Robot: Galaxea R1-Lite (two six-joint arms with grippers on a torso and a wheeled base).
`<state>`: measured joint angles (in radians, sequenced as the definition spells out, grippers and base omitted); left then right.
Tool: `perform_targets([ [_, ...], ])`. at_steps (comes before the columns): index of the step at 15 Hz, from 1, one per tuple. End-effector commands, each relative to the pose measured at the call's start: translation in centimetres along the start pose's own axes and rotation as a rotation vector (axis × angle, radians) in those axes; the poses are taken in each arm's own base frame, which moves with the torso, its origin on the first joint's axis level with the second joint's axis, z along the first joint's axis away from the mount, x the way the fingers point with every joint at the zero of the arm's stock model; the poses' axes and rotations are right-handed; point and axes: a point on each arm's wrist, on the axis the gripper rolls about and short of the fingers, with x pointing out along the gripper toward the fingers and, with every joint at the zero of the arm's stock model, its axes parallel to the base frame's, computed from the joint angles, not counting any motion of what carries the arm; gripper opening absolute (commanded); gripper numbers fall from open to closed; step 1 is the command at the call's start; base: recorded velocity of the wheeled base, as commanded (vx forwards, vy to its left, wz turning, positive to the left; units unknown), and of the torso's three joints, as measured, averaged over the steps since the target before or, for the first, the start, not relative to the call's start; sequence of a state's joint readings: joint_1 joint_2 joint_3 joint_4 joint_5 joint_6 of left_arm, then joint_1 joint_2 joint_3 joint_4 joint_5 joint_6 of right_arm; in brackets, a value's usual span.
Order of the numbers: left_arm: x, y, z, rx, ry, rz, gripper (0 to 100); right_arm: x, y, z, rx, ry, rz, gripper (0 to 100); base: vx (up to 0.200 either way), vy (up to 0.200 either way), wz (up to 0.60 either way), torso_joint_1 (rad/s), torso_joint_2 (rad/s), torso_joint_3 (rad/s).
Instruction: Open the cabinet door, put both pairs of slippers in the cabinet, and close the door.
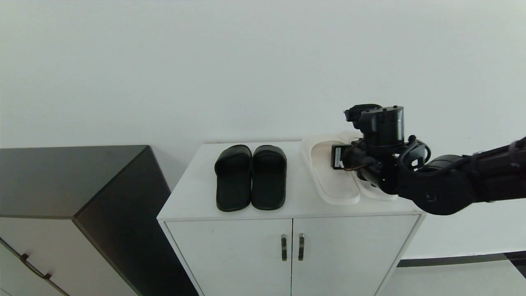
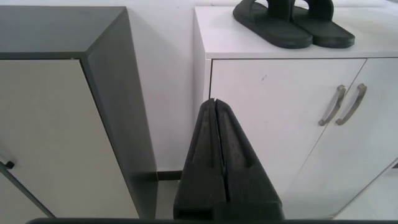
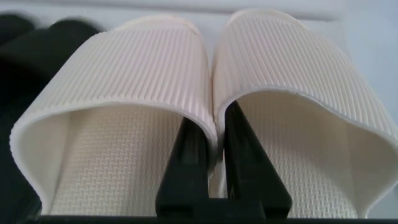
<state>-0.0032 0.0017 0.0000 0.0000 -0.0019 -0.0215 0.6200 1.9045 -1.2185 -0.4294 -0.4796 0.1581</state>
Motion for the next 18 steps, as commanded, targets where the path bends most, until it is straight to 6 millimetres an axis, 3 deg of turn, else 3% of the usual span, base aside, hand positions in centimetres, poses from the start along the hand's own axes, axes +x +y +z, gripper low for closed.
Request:
perform_targets([
  [1, 0.0, 0.0, 0.0, 0.000, 0.000, -0.001, 0, -9.3, -2.2, 2.8, -0.019, 0.011, 0.196, 0, 0.000, 0.000, 0.00, 0.000, 0.00, 0.000],
  [2, 0.0, 0.0, 0.0, -0.002, 0.000, -0.001, 0, -13.3, -3.0, 2.2, -0.063, 0.092, 0.306, 0, 0.000, 0.000, 0.00, 0.000, 0.00, 0.000],
  [4, 0.0, 0.0, 0.0, -0.002, 0.000, -0.001, 0, -16.8, -3.6, 0.9, -0.109, 0.164, 0.399, 0, 0.000, 0.000, 0.00, 0.000, 0.00, 0.000],
  [7, 0.0, 0.0, 0.0, -0.002, 0.000, -0.001, 0, -18.1, -4.2, -1.4, -0.100, 0.162, 0.451, 0, 0.000, 0.000, 0.00, 0.000, 0.00, 0.000],
  [9, 0.0, 0.0, 0.0, -0.002, 0.000, -0.003, 0, -18.1, -4.2, -2.3, -0.098, 0.156, 0.495, 0, 0.000, 0.000, 0.00, 0.000, 0.00, 0.000],
  [18, 0.0, 0.0, 0.0, -0.002, 0.000, -0.003, 0, -18.3, -4.3, -3.2, -0.107, 0.186, 0.532, 0, -0.156, 0.000, 0.00, -0.002, 0.00, 0.002],
])
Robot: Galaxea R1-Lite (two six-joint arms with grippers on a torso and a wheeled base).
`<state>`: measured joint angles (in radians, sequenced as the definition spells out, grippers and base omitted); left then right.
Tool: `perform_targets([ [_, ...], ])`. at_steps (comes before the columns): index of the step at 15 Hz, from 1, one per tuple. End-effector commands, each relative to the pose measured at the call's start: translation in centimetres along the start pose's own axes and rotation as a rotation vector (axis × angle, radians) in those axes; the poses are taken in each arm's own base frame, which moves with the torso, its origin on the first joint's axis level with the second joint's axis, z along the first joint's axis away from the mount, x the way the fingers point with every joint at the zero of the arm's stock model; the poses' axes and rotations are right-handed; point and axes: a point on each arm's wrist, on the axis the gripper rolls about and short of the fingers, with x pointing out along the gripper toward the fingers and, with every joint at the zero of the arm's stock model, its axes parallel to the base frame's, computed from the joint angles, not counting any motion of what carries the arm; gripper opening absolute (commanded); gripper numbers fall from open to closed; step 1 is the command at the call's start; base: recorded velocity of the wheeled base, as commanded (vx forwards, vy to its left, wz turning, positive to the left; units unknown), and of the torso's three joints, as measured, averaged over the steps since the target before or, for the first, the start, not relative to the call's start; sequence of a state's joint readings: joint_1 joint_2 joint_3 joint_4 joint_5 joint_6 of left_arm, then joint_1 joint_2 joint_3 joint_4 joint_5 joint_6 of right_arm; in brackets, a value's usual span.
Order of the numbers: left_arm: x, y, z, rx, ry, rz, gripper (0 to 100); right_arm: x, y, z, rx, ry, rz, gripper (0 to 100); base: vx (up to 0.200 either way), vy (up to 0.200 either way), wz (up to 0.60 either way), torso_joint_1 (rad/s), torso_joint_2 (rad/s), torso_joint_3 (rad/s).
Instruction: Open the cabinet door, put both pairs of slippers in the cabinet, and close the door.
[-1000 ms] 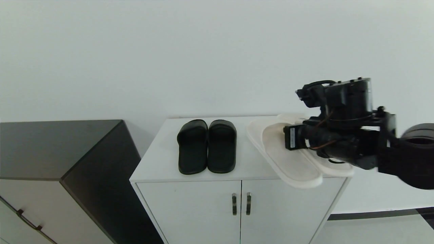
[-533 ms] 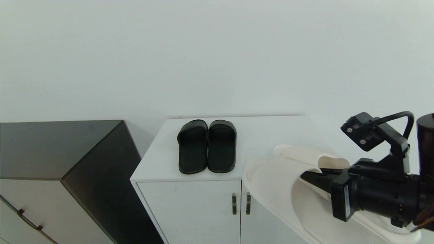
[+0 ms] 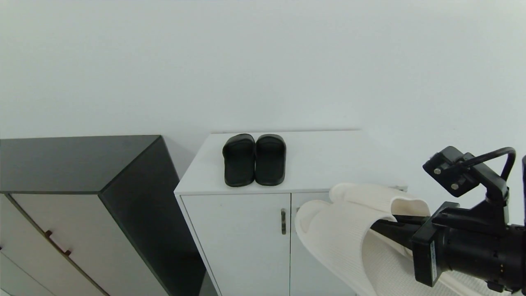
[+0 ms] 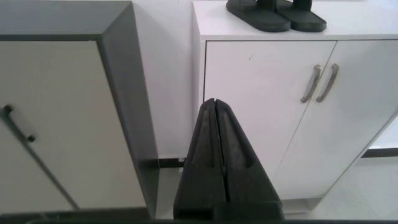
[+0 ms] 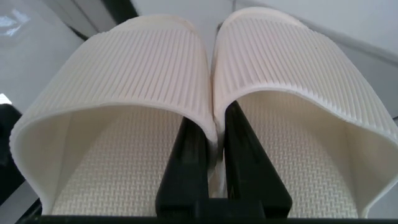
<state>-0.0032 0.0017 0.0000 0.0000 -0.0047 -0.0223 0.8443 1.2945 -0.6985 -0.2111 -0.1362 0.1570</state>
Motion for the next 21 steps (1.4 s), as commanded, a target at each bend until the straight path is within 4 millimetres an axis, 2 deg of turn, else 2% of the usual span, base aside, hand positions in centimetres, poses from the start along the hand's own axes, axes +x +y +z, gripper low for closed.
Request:
perform_targets([
  [1, 0.0, 0.0, 0.0, -0.001, 0.000, 0.000, 0, 0.0, 0.0, -0.2, -0.006, 0.006, 0.007, 0, 0.000, 0.000, 0.00, 0.000, 0.00, 0.000],
  [11, 0.0, 0.0, 0.0, 0.002, 0.000, 0.000, 0, 0.1, -0.1, -0.8, -0.014, 0.031, 0.019, 0, 0.000, 0.000, 0.00, 0.000, 0.00, 0.000],
  [13, 0.0, 0.0, 0.0, -0.001, 0.000, 0.000, 0, 0.1, -0.1, -1.0, -0.016, 0.037, 0.018, 0, 0.000, -0.200, 0.00, 0.002, 0.00, 0.002],
  [21, 0.0, 0.0, 0.0, -0.001, 0.000, 0.005, 0, 0.1, -0.1, -1.4, -0.027, 0.050, 0.016, 0, 0.000, 0.000, 0.00, 0.000, 0.00, 0.000],
])
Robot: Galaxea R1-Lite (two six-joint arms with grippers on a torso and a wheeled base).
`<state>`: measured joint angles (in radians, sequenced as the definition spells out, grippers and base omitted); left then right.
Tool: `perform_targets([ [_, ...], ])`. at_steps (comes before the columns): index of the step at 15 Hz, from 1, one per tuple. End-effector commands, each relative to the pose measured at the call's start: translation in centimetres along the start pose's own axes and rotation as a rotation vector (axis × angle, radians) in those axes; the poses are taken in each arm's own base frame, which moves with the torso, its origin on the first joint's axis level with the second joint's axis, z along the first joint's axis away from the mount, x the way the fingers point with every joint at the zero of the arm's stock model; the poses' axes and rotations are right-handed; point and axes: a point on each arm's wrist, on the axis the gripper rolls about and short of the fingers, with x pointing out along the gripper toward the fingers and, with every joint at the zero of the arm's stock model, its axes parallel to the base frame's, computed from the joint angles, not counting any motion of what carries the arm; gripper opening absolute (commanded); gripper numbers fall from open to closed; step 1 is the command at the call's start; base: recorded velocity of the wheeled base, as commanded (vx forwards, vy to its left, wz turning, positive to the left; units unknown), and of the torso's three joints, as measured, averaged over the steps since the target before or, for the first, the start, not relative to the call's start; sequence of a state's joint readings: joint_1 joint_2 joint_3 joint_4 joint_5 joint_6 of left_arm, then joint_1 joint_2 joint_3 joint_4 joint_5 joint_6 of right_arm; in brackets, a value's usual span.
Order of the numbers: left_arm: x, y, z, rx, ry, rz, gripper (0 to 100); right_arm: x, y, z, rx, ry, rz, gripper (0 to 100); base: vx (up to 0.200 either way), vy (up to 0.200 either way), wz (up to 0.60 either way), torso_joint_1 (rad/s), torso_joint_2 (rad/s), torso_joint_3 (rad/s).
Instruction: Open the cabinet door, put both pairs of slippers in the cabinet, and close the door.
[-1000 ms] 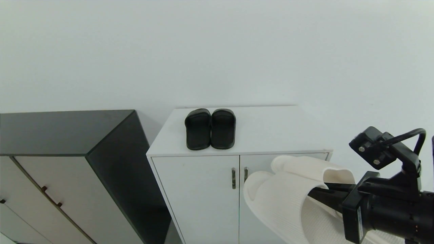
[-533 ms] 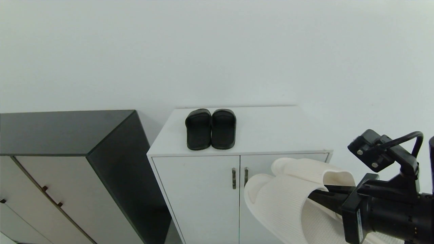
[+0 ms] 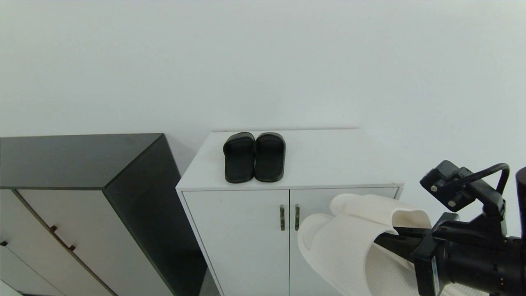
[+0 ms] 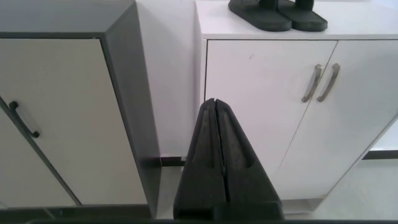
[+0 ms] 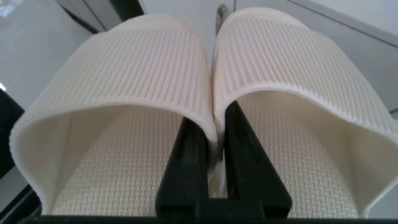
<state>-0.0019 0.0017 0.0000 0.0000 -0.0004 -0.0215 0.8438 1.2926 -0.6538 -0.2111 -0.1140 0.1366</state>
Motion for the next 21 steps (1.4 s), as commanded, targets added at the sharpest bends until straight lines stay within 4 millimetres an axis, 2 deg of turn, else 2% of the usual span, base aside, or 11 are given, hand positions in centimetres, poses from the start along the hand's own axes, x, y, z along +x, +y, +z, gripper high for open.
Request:
perform_targets([
  [1, 0.00, 0.00, 0.00, 0.005, 0.000, -0.001, 0, 0.02, -0.02, -0.38, -0.013, 0.011, 0.002, 0, 0.000, 0.000, 0.00, -0.032, 0.07, 0.036],
  [7, 0.00, -0.01, 0.00, 0.014, 0.000, -0.005, 0, 0.22, 0.00, -0.53, -0.018, 0.008, 0.009, 0, 0.000, 0.000, 0.00, -0.195, 0.46, 0.264],
  [8, 0.00, -0.01, 0.00, 0.012, 0.000, -0.005, 100, 0.18, 0.01, -0.58, -0.018, 0.010, 0.019, 0, 0.000, 0.000, 0.00, -0.222, 0.54, 0.315],
  [18, 0.11, -0.03, -0.01, 0.035, 0.020, -0.019, 100, -0.21, 0.01, -0.48, -0.021, -0.003, 0.024, 0, 0.000, 0.000, 0.00, -0.191, 0.51, 0.320],
  [21, 0.00, 0.00, 0.03, 0.153, -0.003, 0.003, 100, -0.20, 0.03, -0.65, -0.048, 0.002, 0.026, 0, 0.000, 0.000, 0.00, -0.147, 0.48, 0.328],
])
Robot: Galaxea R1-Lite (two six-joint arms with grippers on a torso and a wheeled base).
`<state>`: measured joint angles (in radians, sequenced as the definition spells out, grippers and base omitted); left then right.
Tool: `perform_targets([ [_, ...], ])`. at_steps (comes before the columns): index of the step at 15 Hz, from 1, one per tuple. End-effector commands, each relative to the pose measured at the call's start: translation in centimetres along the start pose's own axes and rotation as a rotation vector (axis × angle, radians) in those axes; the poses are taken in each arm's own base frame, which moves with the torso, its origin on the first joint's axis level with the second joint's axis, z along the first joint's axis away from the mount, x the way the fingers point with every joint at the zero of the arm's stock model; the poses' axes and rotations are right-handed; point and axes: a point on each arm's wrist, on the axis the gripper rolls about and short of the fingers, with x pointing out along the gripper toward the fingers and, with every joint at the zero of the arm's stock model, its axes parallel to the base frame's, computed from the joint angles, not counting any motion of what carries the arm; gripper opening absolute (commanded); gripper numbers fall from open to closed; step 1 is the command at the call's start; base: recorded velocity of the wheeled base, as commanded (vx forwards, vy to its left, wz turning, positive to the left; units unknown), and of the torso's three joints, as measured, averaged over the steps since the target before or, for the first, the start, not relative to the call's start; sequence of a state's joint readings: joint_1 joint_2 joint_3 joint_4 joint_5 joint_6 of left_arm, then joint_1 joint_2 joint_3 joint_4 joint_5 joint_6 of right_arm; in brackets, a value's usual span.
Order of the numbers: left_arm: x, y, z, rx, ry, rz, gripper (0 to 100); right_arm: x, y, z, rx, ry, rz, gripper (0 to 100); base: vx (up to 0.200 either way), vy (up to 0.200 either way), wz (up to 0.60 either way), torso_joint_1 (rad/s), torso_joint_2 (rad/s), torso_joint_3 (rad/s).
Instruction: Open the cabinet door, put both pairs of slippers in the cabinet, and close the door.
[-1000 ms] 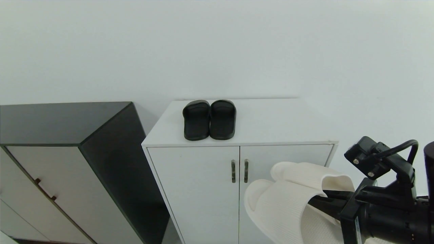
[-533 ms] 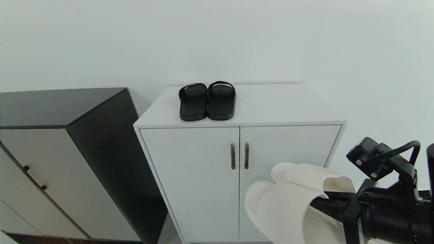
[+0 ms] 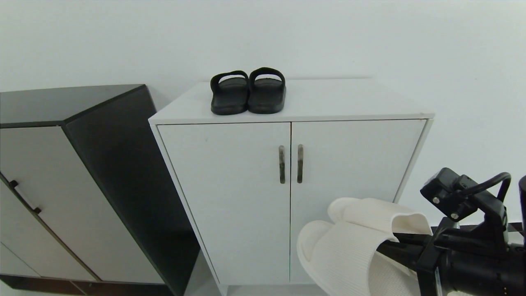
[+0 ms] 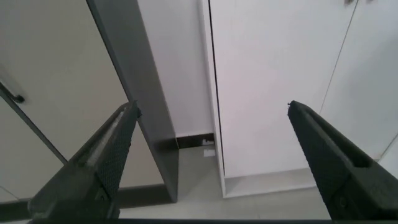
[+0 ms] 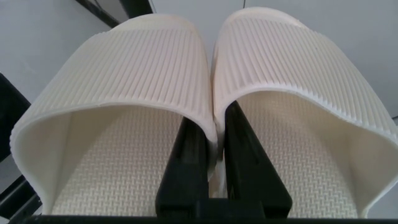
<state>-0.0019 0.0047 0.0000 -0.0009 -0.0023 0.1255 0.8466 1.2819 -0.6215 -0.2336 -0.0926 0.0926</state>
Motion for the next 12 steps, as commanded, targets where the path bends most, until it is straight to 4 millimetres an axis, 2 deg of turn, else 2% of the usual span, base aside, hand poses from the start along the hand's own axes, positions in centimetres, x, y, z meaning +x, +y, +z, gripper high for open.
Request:
perform_targets([
  [1, 0.1, 0.0, 0.0, 0.003, 0.005, 0.000, 100, 0.0, 0.0, 0.0, -0.003, 0.000, 0.002, 0, 0.000, 0.000, 0.00, -0.129, 0.47, 0.339],
  [7, 0.0, 0.0, 0.5, -0.010, -0.007, -0.023, 100, -0.2, 0.0, -0.2, -0.003, -0.002, 0.004, 0, 0.000, 0.000, 0.00, -0.090, 0.45, 0.357],
  [9, -0.3, 0.5, 4.9, -0.091, -0.066, -0.051, 100, -0.2, 0.0, -0.2, -0.003, -0.001, 0.010, 0, 0.000, 0.000, 0.00, -0.039, 0.44, 0.398],
  [10, 0.5, 0.6, 6.0, -0.097, -0.021, -0.079, 100, -0.2, 0.0, -0.2, -0.002, 0.001, 0.027, 0, 0.000, 0.000, 0.00, -0.022, 0.36, 0.349],
  [12, 1.9, 0.4, 6.2, -0.102, 0.078, -0.166, 100, -0.2, 0.1, -0.2, -0.003, 0.002, 0.031, 0, 0.000, 0.000, 0.00, -0.002, 0.17, 0.166],
])
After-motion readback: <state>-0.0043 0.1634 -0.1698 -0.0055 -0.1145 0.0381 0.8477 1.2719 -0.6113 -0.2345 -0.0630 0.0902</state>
